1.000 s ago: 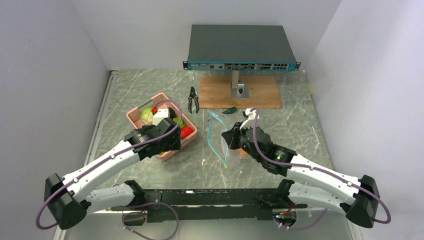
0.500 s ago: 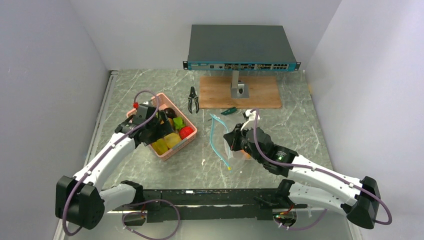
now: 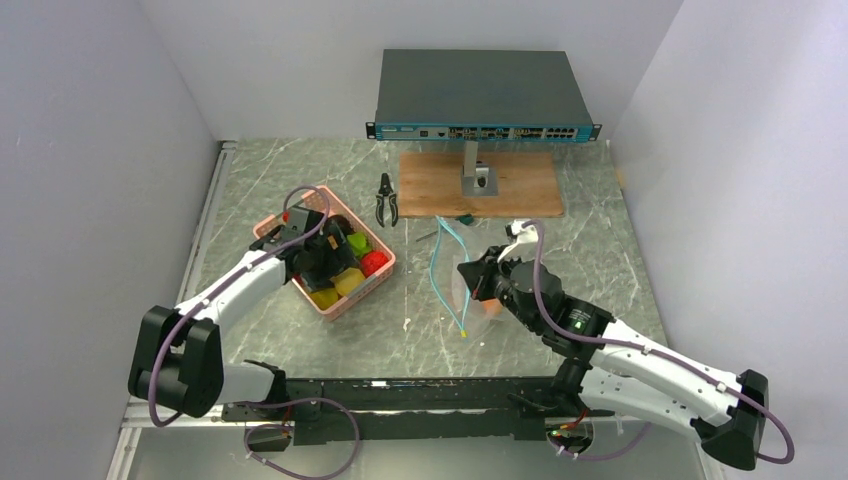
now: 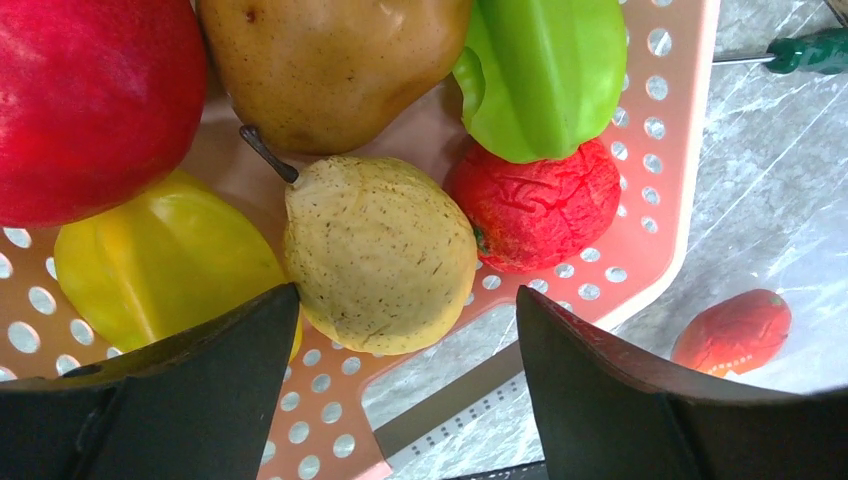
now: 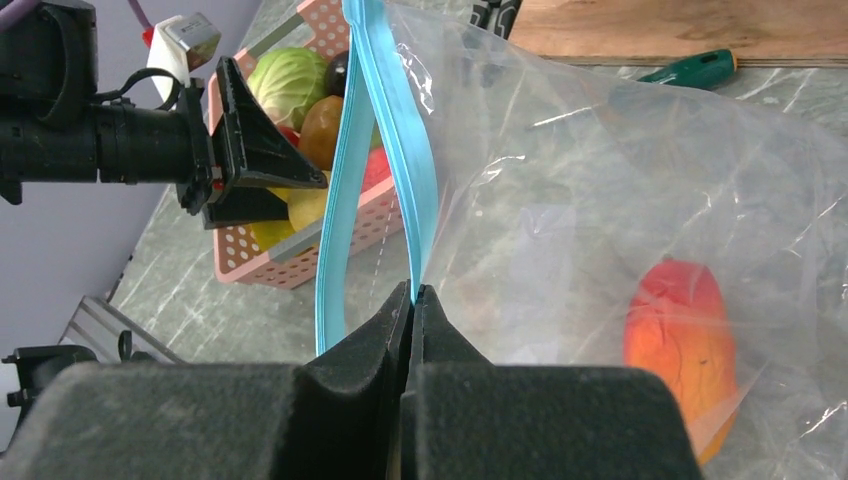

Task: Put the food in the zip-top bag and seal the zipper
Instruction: Pick up the fake fruit from the bin.

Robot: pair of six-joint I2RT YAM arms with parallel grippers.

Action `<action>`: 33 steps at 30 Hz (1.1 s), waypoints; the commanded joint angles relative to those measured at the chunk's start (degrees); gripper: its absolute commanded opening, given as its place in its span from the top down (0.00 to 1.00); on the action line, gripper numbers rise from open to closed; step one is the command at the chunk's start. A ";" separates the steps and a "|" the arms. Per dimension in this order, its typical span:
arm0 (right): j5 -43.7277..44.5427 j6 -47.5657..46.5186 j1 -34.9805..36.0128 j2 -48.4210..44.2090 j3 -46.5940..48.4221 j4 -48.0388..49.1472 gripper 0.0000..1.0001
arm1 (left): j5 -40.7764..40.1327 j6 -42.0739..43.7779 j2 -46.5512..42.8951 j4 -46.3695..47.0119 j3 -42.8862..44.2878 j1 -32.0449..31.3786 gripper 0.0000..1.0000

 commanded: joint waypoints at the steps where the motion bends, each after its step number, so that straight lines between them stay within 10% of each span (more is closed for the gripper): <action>1: 0.50 -0.82 0.22 -0.27 -0.25 2.15 1.00 | 1.14 -1.77 2.17 4.02 -0.25 -0.02 0.16; 17: 0.08 -3.22 0.15 6.28 4.10 -2.22 1.00 | -10.94 2.35 7.79 -2.23 3.41 -4.44 0.23; 25: 3.09 -2.46 0.15 2.87 2.23 -2.34 1.00 | -13.53 5.73 2.95 -6.93 7.84 -7.13 0.57; 33: 4.01 -2.87 0.15 2.78 1.69 -1.70 1.00 | -11.01 7.91 -12.91 -8.20 8.13 -7.14 0.69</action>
